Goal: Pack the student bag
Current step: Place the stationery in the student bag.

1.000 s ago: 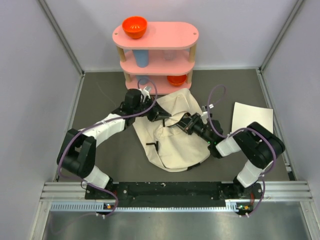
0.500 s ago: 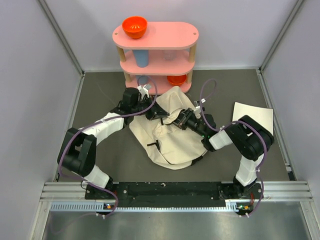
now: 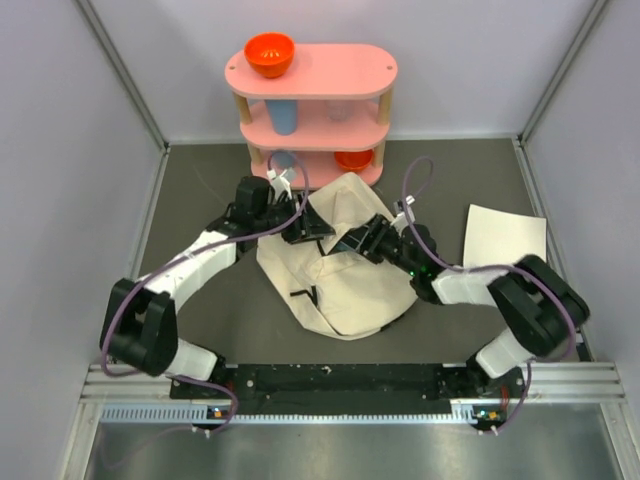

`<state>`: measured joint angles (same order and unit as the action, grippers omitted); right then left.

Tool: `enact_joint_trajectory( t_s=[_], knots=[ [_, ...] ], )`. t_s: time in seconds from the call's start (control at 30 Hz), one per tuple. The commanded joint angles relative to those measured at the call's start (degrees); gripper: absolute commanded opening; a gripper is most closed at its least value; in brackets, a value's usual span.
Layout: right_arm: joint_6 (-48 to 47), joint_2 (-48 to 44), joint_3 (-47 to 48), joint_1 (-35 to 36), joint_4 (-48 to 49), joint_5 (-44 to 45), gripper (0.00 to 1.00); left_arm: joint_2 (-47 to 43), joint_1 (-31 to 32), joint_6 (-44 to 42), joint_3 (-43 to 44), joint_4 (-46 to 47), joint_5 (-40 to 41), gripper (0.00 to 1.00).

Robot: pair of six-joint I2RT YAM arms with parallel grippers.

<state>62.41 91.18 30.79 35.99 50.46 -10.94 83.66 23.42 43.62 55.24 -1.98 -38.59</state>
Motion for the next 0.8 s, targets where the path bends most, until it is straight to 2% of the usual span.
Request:
enact_joint_trajectory(
  t_s=[0.0,0.1,0.17,0.23,0.27,0.33,0.37,0.47,0.6,0.7,0.77],
  knots=[
    [-9.0,-11.4,-0.1,0.0,-17.4,5.5,0.69,-7.1,-2.5,-6.9,0.0,-7.5,6.3,0.60],
    [-11.2,-14.6,0.4,-0.1,-24.9,8.3,0.72,-9.6,-3.6,-9.1,0.5,-11.5,9.8,0.61],
    [-11.5,-14.1,0.9,-0.8,-24.3,6.3,0.67,-10.4,-3.9,-10.0,0.2,-12.7,10.4,0.62],
    [-10.2,-11.7,1.0,-1.1,-21.5,3.5,0.56,-11.3,-3.9,-10.0,-0.1,-13.1,10.9,0.62],
    [-9.7,-10.6,1.4,-1.0,-20.1,2.5,0.45,-11.8,-3.9,-9.9,-0.7,-13.1,10.8,0.62],
    [-7.9,-8.0,2.1,-1.2,-16.9,0.5,0.33,-13.0,-3.9,-10.0,-1.1,-13.8,11.5,0.62],
    [-7.4,-5.9,2.4,-1.2,-15.1,0.0,0.20,-13.7,-3.9,-10.1,-1.8,-14.3,12.2,0.62],
    [-5.3,-2.4,3.3,-1.1,-8.5,-1.5,0.09,-16.7,-4.0,-10.0,-4.7,-16.2,16.4,0.62],
    [-4.1,0.4,5.6,-0.8,-2.2,-3.7,0.08,-19.8,-4.2,-7.9,-9.8,-18.4,20.9,0.62],
    [-3.8,0.9,7.2,-0.7,-0.9,-4.7,0.09,-21.8,-4.2,-5.4,-14.9,-16.6,20.7,0.63],
    [-4.6,1.3,9.8,-0.7,-4.8,-5.1,0.18,-22.7,-4.2,-3.2,-18.0,-14.9,21.2,0.63]
  ],
)
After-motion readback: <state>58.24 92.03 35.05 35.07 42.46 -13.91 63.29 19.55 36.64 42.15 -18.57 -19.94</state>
